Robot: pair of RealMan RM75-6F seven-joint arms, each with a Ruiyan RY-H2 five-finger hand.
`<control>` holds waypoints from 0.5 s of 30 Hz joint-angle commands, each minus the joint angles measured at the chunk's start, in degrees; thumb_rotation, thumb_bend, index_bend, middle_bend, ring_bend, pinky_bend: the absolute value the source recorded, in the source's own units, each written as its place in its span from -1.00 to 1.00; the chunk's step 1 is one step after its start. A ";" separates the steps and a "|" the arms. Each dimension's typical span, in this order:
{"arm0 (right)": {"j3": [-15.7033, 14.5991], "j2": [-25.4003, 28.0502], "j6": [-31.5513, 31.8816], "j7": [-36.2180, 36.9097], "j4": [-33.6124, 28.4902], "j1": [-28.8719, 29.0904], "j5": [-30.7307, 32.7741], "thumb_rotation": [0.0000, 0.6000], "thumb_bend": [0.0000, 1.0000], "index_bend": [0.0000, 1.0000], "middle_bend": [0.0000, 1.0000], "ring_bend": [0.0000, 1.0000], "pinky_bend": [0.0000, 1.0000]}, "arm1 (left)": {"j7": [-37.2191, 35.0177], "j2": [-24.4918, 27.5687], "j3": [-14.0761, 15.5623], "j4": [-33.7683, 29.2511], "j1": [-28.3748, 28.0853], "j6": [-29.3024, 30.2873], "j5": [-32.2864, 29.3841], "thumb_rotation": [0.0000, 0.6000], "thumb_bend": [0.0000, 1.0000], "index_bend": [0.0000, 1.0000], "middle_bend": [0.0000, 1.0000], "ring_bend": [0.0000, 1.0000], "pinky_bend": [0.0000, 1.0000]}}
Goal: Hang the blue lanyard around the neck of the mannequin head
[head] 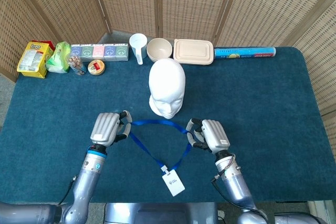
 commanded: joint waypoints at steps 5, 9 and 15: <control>5.57 9.25 -1.54 10.23 -9.48 -1.20 -2.42 0.99 0.09 0.28 0.96 1.00 1.00 | -4.03 8.59 -4.57 -10.13 0.54 1.42 6.75 1.00 0.11 0.42 1.00 1.00 1.00; 7.87 12.32 -1.86 13.32 -10.83 -1.13 -2.14 1.00 0.09 0.28 0.96 1.00 1.00 | -4.83 10.51 -6.42 -12.26 0.30 1.76 7.56 1.00 0.11 0.43 1.00 1.00 1.00; 11.32 15.98 -3.14 18.83 -11.24 -0.50 0.03 1.00 0.09 0.28 0.96 1.00 1.00 | -5.19 13.04 -9.80 -14.75 -0.74 1.38 5.21 1.00 0.11 0.43 1.00 1.00 1.00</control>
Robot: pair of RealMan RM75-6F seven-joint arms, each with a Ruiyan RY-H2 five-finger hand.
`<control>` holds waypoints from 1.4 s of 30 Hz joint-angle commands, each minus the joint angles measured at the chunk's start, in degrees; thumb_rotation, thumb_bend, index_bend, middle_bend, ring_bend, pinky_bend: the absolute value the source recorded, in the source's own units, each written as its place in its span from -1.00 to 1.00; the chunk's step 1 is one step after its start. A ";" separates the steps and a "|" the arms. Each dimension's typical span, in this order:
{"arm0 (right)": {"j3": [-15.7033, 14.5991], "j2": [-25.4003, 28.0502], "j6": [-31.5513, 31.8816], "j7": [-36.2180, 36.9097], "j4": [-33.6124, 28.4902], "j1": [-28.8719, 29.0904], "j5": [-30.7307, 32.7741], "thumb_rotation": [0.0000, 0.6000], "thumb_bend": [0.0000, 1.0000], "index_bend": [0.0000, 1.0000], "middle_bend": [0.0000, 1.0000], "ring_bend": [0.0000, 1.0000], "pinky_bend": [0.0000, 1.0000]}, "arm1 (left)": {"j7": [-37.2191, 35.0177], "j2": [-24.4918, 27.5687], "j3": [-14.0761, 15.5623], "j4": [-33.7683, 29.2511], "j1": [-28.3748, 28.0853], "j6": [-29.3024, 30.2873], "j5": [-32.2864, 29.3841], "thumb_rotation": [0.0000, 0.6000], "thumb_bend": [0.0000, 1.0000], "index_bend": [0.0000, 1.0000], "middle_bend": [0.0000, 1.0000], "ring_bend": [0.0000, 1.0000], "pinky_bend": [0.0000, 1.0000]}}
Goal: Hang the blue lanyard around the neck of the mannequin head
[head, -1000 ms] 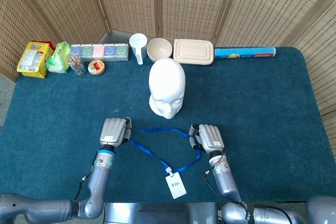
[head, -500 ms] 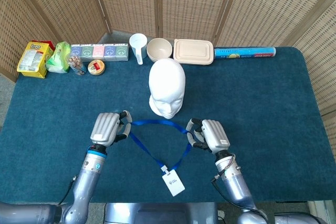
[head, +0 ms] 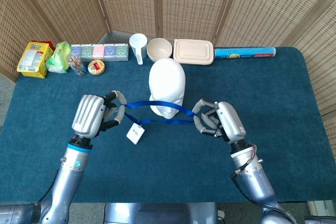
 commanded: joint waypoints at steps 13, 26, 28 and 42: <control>5.35 6.33 -5.19 13.30 3.96 2.01 5.57 1.00 0.09 0.29 0.96 1.00 1.00 | -0.43 2.82 -7.11 -2.54 -4.36 -0.72 -10.44 1.00 0.10 0.43 1.00 1.00 1.00; 7.63 7.63 -10.62 19.78 11.85 5.96 11.55 1.00 0.09 0.30 0.97 1.00 1.00 | -3.25 1.87 -10.27 -0.40 -8.43 -2.36 -21.19 1.00 0.10 0.43 1.00 1.00 1.00; 7.73 7.50 -11.25 20.35 13.00 6.66 12.43 1.00 0.09 0.30 0.97 1.00 1.00 | -3.64 1.80 -10.88 0.15 -9.20 -2.71 -23.21 1.00 0.09 0.43 1.00 1.00 1.00; 8.69 9.47 -11.32 25.46 13.95 5.71 11.99 1.00 0.09 0.31 0.97 1.00 1.00 | -5.84 2.69 -10.53 -1.81 -11.26 -3.58 -26.26 1.00 0.09 0.43 1.00 1.00 1.00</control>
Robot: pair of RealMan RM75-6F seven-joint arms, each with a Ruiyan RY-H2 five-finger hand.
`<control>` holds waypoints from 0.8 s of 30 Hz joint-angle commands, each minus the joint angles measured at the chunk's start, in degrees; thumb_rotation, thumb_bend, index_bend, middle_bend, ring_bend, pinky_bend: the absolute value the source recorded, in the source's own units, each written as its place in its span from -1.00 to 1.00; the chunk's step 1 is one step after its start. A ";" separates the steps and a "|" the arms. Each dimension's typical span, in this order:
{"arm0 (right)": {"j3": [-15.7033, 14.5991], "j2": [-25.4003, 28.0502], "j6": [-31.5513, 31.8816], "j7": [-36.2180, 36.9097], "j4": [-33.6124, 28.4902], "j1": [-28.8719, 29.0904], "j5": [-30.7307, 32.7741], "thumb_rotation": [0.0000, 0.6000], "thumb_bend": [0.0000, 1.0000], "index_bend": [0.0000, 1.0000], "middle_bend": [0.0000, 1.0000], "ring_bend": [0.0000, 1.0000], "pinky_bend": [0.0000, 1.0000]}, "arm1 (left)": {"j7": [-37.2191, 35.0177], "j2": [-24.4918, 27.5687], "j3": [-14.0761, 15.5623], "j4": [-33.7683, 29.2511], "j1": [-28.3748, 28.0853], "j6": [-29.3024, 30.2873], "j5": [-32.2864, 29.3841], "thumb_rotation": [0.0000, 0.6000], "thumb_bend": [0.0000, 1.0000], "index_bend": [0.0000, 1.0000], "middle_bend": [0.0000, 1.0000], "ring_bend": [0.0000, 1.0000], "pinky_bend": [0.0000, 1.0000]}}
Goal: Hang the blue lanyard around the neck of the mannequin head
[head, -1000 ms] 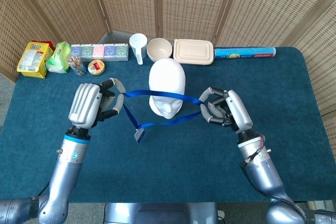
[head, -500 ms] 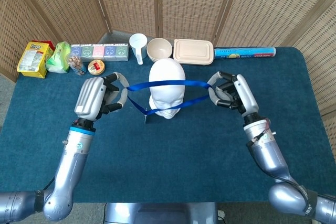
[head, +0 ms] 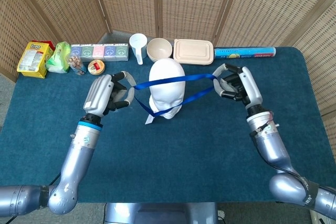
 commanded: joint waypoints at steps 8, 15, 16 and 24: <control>1.74 3.30 1.27 5.11 -1.97 -3.01 -3.11 1.00 0.09 0.31 0.97 1.00 1.00 | -1.72 2.06 1.22 -6.61 0.25 0.31 1.99 1.00 0.08 0.43 1.00 1.00 1.00; 2.26 4.36 -0.06 7.61 0.31 -2.90 -2.66 1.00 0.09 0.32 0.98 1.00 1.00 | -1.98 2.60 1.70 -7.51 -0.38 0.85 1.65 1.00 0.08 0.43 1.00 1.00 1.00; 2.10 4.16 -0.72 7.66 1.23 -2.36 -2.18 1.00 0.09 0.32 0.98 1.00 1.00 | -2.14 2.20 1.50 -6.53 -0.83 0.99 0.73 0.99 0.08 0.43 1.00 1.00 1.00; 0.96 2.35 -3.32 7.85 5.86 0.35 -0.91 1.00 0.09 0.32 0.98 1.00 1.00 | -4.72 0.56 0.50 -0.06 -2.51 -0.10 -4.54 1.00 0.08 0.43 1.00 1.00 1.00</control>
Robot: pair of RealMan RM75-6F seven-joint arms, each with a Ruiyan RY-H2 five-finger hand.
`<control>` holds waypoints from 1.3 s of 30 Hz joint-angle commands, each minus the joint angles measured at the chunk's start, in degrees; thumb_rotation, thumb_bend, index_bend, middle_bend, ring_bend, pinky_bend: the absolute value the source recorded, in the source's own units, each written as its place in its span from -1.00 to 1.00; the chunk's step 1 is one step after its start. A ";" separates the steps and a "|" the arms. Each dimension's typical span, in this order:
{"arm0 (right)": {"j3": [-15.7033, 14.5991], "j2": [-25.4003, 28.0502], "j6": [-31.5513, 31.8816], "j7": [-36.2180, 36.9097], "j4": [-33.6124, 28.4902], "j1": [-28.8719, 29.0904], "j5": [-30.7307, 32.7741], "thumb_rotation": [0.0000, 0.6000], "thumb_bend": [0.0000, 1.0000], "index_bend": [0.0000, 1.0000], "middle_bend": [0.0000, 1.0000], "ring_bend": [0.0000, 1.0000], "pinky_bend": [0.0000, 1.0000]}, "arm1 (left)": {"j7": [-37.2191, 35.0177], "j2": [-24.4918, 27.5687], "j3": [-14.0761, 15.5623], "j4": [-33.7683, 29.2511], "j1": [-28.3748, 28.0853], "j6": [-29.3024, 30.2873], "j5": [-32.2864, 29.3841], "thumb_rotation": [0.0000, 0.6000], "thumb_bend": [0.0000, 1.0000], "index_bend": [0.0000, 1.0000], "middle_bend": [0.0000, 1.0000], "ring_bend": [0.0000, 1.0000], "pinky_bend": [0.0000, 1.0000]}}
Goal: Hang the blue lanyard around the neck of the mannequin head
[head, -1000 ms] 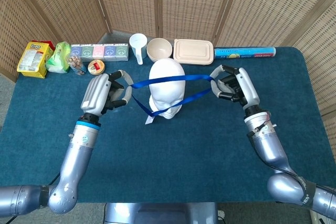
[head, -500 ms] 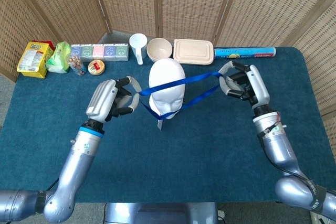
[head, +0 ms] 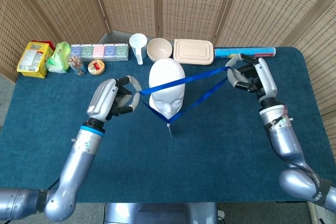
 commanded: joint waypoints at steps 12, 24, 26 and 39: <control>-1.66 -4.20 -4.12 -2.00 7.62 6.21 4.56 1.00 0.09 0.32 0.98 1.00 1.00 | -7.35 -1.91 -1.72 8.69 -1.37 -4.36 -6.08 1.00 0.07 0.43 1.00 1.00 1.00; -2.11 -6.85 -5.97 -3.76 12.34 9.87 7.91 1.00 0.09 0.32 0.98 1.00 1.00 | -11.45 -4.54 -3.26 13.47 -2.35 -4.73 -8.81 1.00 0.07 0.43 1.00 1.00 1.00; -2.04 -7.21 -6.25 -3.74 12.68 10.27 8.16 0.99 0.09 0.32 0.98 1.00 1.00 | -11.60 -4.68 -3.43 14.05 -2.49 -4.81 -9.26 1.00 0.07 0.43 1.00 1.00 1.00; -2.28 -10.82 -7.12 -6.01 16.81 14.35 10.83 1.00 0.08 0.33 0.98 1.00 1.00 | -13.47 -4.78 -4.98 17.06 -2.68 -5.95 -11.68 1.00 0.05 0.43 1.00 1.00 1.00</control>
